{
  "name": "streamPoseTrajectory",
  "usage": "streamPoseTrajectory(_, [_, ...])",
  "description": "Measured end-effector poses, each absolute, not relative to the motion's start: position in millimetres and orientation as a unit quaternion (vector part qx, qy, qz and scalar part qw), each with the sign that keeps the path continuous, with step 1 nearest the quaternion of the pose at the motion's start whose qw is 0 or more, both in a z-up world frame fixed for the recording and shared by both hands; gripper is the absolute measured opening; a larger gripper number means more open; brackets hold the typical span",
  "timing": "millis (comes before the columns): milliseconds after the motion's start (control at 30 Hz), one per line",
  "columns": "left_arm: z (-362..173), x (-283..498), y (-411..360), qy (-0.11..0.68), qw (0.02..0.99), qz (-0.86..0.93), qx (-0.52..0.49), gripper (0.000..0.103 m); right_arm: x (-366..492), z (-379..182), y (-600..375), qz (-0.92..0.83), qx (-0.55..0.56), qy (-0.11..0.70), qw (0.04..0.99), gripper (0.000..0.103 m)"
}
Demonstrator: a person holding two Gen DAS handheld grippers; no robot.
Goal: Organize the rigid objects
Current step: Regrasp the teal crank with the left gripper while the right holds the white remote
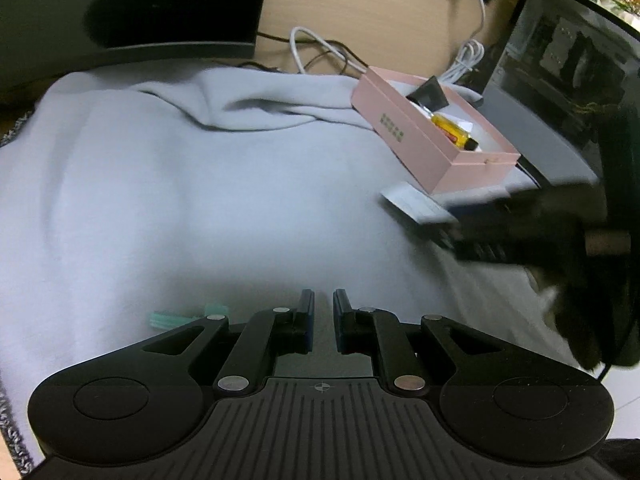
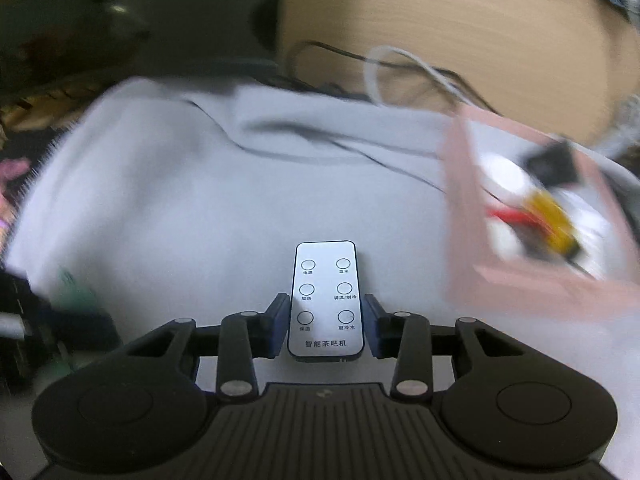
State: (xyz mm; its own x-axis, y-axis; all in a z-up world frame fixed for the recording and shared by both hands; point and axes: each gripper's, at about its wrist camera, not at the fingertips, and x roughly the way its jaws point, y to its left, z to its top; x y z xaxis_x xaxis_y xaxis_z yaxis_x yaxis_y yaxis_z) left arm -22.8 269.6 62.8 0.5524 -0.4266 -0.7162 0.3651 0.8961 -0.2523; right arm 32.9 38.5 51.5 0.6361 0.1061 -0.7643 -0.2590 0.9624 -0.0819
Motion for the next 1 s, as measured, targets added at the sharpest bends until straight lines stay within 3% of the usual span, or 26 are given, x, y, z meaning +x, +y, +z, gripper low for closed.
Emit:
streamPoseTrajectory(167, [74,-27,300,0.402,0.894,-0.189,-0.061,0.013,6,33,12,0.044,-0.083,0.436,0.895,0.039])
streamPoseTrajectory(233, [79,-26,319,0.398,0.899,-0.162,-0.081,0.015,-4,32,4,0.027,-0.065,0.425,0.902,0.064])
streamPoseTrajectory(300, [82,-23,331,0.397,0.902,-0.143,-0.091,0.016,-8,26,-2,-0.003,-0.048,0.418,0.907,0.078])
streamPoseTrajectory(433, [85,-26,341,0.4,0.902,-0.128,-0.095,0.016,-5,16,-16,-0.029,0.021,0.412,0.911,0.089])
streamPoseTrajectory(533, [87,-37,337,0.415,0.898,-0.118,-0.087,0.016,-8,11,-14,-0.036,0.005,0.393,0.919,0.097])
streamPoseTrajectory(1000, [57,-35,299,0.461,0.879,-0.109,-0.053,0.022,-15,5,-19,-0.042,0.022,0.372,0.927,0.102])
